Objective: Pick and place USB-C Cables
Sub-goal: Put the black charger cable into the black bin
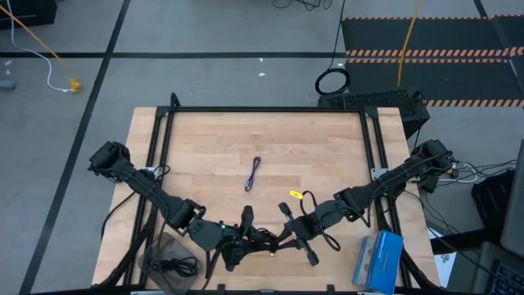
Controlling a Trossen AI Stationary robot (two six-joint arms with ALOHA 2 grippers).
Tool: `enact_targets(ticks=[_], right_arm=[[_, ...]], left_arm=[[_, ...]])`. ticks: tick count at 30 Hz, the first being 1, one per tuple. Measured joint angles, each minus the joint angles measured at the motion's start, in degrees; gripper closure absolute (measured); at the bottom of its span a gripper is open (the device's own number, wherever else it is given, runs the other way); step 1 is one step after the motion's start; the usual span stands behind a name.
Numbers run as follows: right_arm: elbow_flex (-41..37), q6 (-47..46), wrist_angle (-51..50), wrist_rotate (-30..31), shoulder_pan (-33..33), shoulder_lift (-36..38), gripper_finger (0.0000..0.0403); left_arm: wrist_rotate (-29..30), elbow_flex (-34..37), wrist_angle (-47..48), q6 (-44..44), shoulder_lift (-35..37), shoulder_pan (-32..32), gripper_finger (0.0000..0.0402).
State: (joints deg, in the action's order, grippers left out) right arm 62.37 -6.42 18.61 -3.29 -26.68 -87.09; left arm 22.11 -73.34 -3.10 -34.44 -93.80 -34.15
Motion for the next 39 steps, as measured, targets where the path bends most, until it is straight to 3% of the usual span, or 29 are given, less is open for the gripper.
enact_targets(ticks=[11,24,32,39], right_arm=[[0.0,0.2,0.0,0.1,0.0,0.0,0.0382],[0.0,0.1,-1.6,0.8,0.0,0.9,0.032],[0.0,0.0,-8.3,6.7,-1.7,4.3,0.0266],[0.0,0.0,-12.7,13.3,-3.8,7.1,0.0246]], left_arm=[[0.0,0.0,0.1,0.5,0.0,0.0,0.0338],[0.3,0.0,0.3,0.8,0.0,0.0,0.0356],[0.4,0.0,3.0,3.9,1.8,-0.3,0.0357],[0.7,0.0,7.1,9.0,3.6,-1.1,0.0357]])
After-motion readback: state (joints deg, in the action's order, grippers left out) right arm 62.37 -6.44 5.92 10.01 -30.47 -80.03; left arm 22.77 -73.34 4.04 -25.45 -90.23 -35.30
